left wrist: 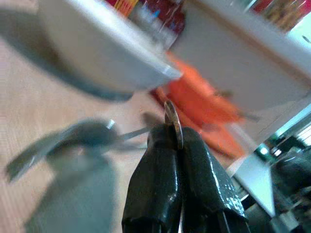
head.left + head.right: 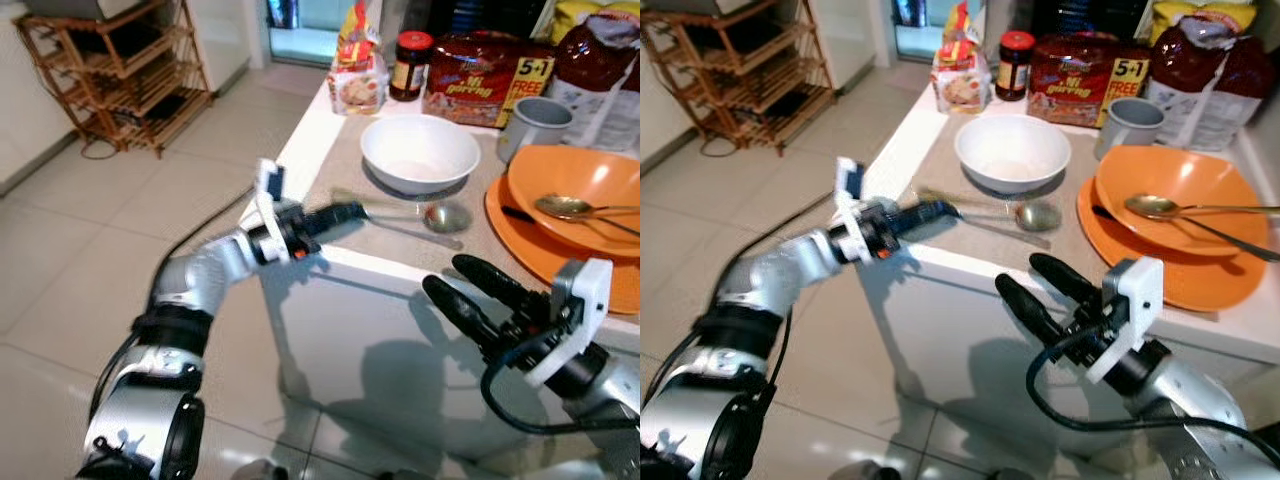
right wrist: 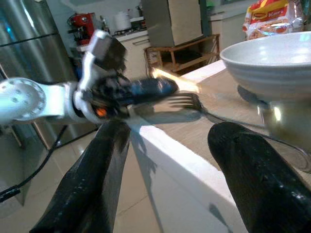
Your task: Setting the table
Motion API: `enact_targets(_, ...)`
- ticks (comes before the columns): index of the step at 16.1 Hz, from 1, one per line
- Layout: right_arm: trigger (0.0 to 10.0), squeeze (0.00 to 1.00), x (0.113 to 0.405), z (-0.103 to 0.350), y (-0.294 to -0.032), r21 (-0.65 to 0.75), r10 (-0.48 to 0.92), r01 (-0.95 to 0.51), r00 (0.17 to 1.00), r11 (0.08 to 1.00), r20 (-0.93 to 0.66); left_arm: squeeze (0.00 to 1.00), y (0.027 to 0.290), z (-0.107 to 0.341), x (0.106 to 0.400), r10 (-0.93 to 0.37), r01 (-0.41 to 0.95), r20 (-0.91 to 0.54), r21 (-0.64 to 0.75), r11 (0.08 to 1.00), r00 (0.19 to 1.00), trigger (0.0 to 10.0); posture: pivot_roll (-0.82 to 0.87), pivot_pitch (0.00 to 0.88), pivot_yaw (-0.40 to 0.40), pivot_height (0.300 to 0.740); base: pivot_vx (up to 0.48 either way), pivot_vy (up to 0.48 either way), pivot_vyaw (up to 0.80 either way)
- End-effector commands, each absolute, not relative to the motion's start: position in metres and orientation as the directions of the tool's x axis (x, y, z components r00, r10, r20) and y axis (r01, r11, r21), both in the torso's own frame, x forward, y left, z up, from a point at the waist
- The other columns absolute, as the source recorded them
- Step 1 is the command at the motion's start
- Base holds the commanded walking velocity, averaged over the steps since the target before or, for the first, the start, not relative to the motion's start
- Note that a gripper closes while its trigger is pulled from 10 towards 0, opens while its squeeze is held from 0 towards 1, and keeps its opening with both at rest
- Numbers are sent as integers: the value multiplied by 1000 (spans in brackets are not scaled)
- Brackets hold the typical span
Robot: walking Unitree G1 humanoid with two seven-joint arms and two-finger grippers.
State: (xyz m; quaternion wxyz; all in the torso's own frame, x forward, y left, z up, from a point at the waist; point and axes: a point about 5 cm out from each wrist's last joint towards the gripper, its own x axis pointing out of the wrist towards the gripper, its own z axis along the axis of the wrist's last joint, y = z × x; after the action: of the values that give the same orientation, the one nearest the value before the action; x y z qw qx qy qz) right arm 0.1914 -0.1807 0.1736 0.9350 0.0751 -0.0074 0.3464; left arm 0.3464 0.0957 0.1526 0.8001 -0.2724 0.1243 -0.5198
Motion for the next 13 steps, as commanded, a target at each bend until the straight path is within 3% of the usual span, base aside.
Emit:
enact_targets(1, 10000, 0, 189, 179, -181, 111, 637, -642, 767, 759, 80, 0, 91, 156, 351, -908, 786, 58, -526, 325, 414, 0, -125, 53, 73, 740, 0, 0, 0)
enact_targets(7, 10000, 0, 190, 179, -180, 114, 634, -640, 769, 760, 84, 0, 90, 151, 367, -876, 764, -25, -477, 435, 482, 0, -119, 56, 67, 740, 0, 0, 0)
enact_targets(8, 10000, 0, 190, 179, -180, 114, 634, -640, 768, 760, 85, 867, 90, 151, 369, -868, 760, -38, -465, 454, 496, 10000, -120, 55, 66, 740, 0, 0, 0)
enact_targets(9, 10000, 0, 191, 179, -180, 113, 634, -640, 768, 760, 86, 1000, 92, 151, 372, -851, 750, -54, -446, 489, 522, 10000, -120, 52, 66, 740, 0, 0, 0)
enact_targets(13, 10000, 0, 192, 179, -180, 115, 634, -640, 768, 759, 88, 1000, 104, 153, 378, -812, 730, -84, -392, 559, 577, 10000, -113, 42, 60, 740, 0, 0, 0)
